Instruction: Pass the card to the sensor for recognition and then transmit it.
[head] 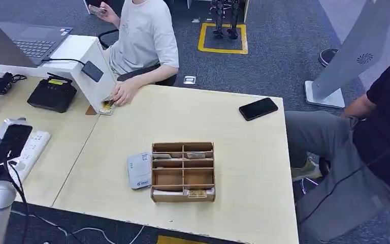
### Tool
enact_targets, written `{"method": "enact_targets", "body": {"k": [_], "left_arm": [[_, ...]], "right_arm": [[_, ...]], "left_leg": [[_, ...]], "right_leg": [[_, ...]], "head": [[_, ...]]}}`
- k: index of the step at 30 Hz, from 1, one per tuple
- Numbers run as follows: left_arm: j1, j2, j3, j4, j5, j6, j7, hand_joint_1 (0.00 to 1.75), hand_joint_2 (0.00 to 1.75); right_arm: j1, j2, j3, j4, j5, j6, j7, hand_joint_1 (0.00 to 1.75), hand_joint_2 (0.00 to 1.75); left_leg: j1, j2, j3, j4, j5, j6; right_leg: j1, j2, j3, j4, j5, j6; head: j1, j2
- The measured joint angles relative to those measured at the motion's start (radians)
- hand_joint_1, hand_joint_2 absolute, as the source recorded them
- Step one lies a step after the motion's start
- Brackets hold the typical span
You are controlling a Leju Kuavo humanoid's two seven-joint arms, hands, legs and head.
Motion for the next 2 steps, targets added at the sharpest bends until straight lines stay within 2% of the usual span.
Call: {"method": "enact_targets", "body": {"k": [2], "left_arm": [[0.078,-0.019,0.100,-0.038,0.114,0.015,-0.006,0.00,1.75]], "right_arm": [[0.013,0.000,-0.004,-0.001,-0.006,0.000,0.003,0.00,0.00]], "left_leg": [[0.000,0.004,0.003,0.000,-0.003,-0.002]], "right_leg": [[0.000,0.005,0.000,0.000,-0.001,0.000]], "head": [[0.000,0.000]]}}
